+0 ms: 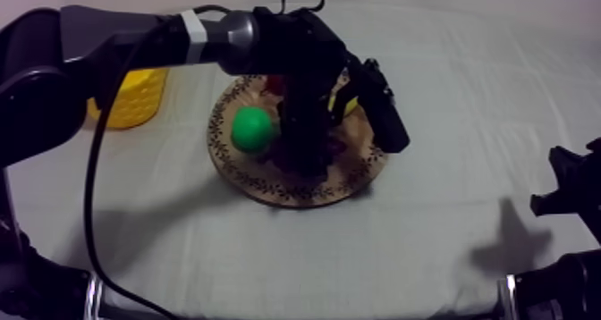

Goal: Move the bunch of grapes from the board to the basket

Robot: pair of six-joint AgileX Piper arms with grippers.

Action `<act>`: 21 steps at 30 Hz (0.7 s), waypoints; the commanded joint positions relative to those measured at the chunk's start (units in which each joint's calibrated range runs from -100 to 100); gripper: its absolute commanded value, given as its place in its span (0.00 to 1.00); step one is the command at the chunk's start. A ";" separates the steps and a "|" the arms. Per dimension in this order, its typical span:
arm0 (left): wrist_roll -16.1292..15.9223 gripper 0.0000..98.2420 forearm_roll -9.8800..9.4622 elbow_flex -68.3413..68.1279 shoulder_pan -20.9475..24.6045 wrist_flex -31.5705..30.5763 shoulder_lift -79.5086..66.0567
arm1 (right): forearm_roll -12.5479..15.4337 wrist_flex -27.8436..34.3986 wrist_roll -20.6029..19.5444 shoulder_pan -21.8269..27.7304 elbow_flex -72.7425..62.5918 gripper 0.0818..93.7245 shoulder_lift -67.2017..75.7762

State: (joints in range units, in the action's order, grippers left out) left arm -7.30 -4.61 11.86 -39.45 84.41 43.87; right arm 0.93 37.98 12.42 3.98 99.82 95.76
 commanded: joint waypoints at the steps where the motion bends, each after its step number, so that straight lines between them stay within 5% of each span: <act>1: 0.06 0.49 -0.01 -0.03 -0.37 0.43 -2.00 | 0.02 0.00 0.01 0.01 -0.04 0.00 0.00; 21: 3.17 0.48 -0.04 2.13 -3.60 11.11 -22.66 | 0.02 0.00 0.01 0.01 -0.04 0.00 0.00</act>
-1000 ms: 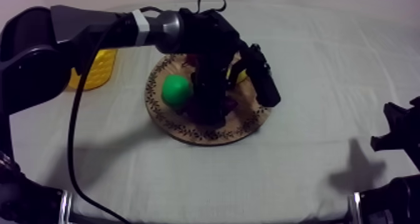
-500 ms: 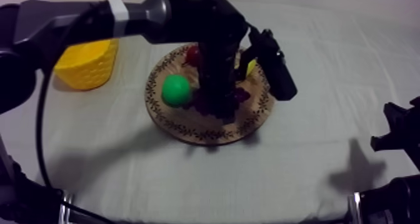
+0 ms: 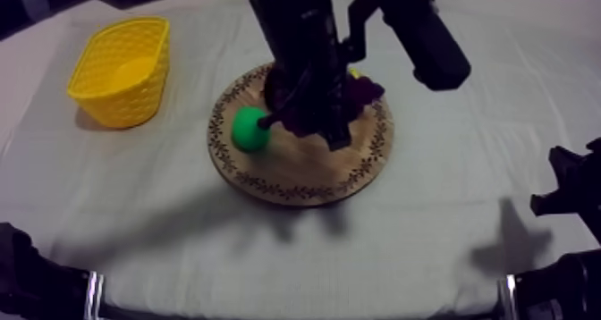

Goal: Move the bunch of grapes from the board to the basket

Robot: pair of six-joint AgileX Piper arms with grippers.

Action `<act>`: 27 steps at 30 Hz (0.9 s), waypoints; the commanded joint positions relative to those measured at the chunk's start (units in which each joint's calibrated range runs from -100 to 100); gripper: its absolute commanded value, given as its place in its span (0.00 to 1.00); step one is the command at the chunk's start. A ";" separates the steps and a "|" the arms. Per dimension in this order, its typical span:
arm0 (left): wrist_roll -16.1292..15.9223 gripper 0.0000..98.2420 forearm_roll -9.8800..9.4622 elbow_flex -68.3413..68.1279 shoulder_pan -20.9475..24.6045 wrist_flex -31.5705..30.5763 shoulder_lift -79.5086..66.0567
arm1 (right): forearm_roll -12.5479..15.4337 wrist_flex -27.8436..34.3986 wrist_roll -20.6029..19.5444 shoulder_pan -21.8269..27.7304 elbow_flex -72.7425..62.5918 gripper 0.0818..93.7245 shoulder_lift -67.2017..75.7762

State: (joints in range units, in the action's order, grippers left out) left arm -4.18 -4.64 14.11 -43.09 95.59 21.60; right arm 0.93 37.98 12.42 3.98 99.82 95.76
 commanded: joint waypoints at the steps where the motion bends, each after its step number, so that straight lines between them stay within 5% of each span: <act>1: 0.17 0.48 -0.03 -0.30 0.19 0.04 -0.71 | 0.02 0.00 0.01 0.01 -0.04 0.00 0.00; 27: -1.54 0.48 -1.00 -0.09 18.84 1.19 -3.02 | 0.02 0.00 0.01 0.01 -0.04 0.00 0.00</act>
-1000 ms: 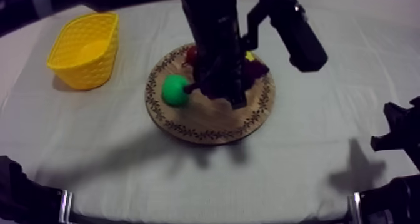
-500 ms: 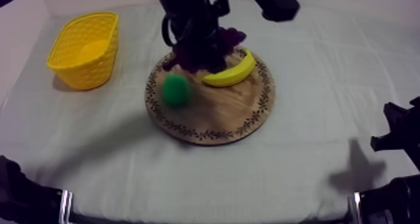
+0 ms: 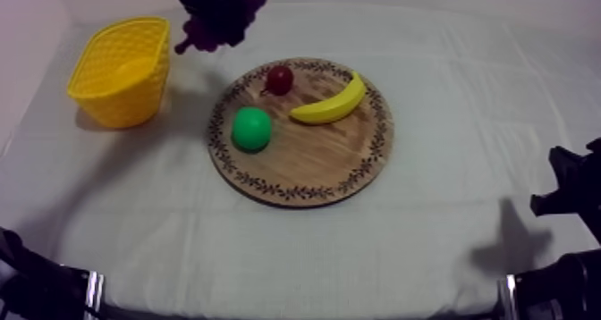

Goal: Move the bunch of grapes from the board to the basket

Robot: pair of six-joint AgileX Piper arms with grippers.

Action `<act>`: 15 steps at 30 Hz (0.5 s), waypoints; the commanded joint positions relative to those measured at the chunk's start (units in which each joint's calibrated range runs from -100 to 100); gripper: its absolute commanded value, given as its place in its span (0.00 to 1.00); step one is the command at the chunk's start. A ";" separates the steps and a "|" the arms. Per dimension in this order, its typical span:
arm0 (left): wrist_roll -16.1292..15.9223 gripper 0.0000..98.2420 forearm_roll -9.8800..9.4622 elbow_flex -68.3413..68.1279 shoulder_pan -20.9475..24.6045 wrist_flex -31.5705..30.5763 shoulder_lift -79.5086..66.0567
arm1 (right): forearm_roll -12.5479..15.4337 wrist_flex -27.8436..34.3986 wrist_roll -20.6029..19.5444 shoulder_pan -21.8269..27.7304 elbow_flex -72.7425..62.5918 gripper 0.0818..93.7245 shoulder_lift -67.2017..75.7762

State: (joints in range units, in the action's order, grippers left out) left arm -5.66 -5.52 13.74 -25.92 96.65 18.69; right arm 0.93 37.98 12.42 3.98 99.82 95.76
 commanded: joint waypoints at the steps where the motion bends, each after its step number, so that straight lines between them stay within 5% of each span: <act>1: -0.15 0.48 -0.26 0.56 2.45 0.21 -0.19 | 0.02 0.00 0.01 0.01 -0.04 0.00 0.00; 15: -1.02 0.47 -1.95 0.93 13.12 0.68 -2.28 | 0.02 0.00 0.01 0.01 -0.04 0.00 0.00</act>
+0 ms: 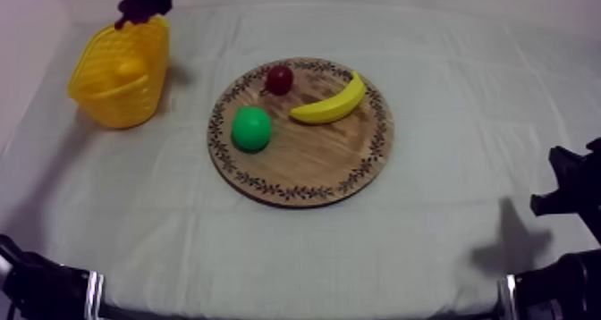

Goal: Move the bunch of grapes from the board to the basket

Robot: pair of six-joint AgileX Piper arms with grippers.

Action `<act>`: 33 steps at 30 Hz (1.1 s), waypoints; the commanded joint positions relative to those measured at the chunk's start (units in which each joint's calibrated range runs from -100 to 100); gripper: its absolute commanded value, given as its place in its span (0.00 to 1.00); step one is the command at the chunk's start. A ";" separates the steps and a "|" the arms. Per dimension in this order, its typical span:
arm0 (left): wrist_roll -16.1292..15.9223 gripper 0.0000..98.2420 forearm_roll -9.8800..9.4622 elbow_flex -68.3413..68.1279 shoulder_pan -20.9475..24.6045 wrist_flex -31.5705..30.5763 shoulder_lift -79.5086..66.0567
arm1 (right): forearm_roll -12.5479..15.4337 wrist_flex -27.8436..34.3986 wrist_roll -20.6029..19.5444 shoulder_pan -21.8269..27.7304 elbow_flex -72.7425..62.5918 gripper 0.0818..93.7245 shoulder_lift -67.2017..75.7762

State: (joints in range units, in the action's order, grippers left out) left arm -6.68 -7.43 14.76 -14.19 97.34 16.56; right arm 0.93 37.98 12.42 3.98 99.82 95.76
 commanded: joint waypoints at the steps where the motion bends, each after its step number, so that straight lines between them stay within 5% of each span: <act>1: -0.03 0.47 -0.09 -0.11 2.07 0.07 -0.45 | 0.02 0.00 0.01 0.01 -0.04 0.00 0.00; 20: 0.64 0.47 -0.26 1.99 8.64 2.41 -1.33 | 0.02 0.00 0.01 0.01 -0.04 0.00 0.00; 33: 2.05 0.48 1.56 5.14 9.88 2.30 6.50 | 0.02 0.00 0.01 0.01 -0.04 0.00 0.00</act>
State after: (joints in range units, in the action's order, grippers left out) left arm -4.67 -5.99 19.75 -4.37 99.72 22.13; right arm 0.93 37.98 12.42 3.98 99.82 95.76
